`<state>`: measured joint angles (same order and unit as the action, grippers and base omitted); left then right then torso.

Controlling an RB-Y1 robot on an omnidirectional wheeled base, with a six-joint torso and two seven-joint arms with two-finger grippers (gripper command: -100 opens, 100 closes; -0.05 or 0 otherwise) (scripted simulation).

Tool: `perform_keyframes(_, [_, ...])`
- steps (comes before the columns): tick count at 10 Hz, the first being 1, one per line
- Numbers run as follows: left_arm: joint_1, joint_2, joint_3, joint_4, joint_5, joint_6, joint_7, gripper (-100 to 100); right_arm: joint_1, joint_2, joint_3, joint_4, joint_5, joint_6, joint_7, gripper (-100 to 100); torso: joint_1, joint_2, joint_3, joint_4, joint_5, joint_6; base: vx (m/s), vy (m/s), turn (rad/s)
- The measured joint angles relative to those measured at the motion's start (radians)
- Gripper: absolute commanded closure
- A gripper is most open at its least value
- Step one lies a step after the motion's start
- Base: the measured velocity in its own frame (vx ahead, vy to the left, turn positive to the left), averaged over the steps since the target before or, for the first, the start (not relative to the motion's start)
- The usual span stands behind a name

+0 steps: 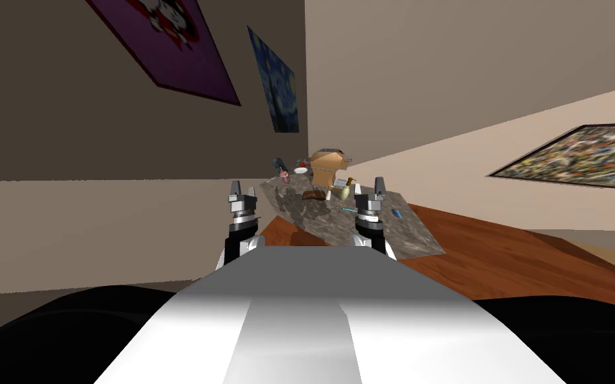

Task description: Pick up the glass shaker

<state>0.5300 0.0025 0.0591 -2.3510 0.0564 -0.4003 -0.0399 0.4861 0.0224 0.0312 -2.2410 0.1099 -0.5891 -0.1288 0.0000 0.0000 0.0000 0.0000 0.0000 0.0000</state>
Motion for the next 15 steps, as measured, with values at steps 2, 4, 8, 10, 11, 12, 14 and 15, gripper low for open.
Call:
perform_keyframes(2, [0.000,0.000,0.000,0.000,0.000,0.000,0.000,0,-0.004,-0.035,0.000,0.011,0.009,-0.002,0.009,-100,0.000,0.001,0.000,0.000,0.000,0.000,-0.013,0.002,-0.036])
perform_keyframes(4, [0.000,0.000,0.000,0.000,0.000,0.000,0.000,0,-0.010,-0.076,0.000,0.030,0.025,-0.010,0.025,-100,0.000,0.001,0.001,0.000,0.000,0.000,-0.019,0.009,-0.049])
perform_keyframes(8, [0.000,0.000,0.000,0.000,0.000,0.000,0.000,0,-0.042,-0.147,0.002,0.108,0.094,-0.028,0.097,-100,0.001,0.003,0.002,0.001,0.000,0.000,-0.038,0.016,-0.094])
perform_keyframes(10, [0.000,0.000,0.000,0.000,0.000,0.000,0.000,0,-0.057,-0.167,0.002,0.152,0.133,-0.040,0.140,-100,0.001,0.002,0.001,0.000,0.000,0.000,-0.021,0.018,-0.080])
perform_keyframes(11, [0.000,0.000,0.000,0.000,0.000,0.000,0.000,0,-0.063,-0.177,-0.001,0.169,0.151,-0.041,0.159,-100,0.001,0.001,0.001,0.000,0.000,0.000,-0.015,0.025,-0.077])
perform_keyframes(12, [0.000,0.000,0.000,0.000,0.000,0.000,0.000,0,-0.066,-0.184,-0.002,0.189,0.171,-0.045,0.181,-100,0.002,0.001,0.001,0.000,0.000,0.000,-0.015,0.027,-0.086])
perform_keyframes(14, [0.000,0.000,0.000,0.000,0.000,0.000,0.000,0,-0.086,-0.195,-0.005,0.239,0.213,-0.049,0.229,-100,0.002,0.001,0.001,0.000,0.000,0.000,-0.011,0.036,-0.076])
perform_keyframes(15, [0.000,0.000,0.000,0.000,0.000,0.000,0.000,0,-0.092,-0.197,-0.005,0.265,0.236,-0.051,0.256,-100,0.003,0.000,0.000,0.000,0.001,0.000,0.009,0.053,-0.066])
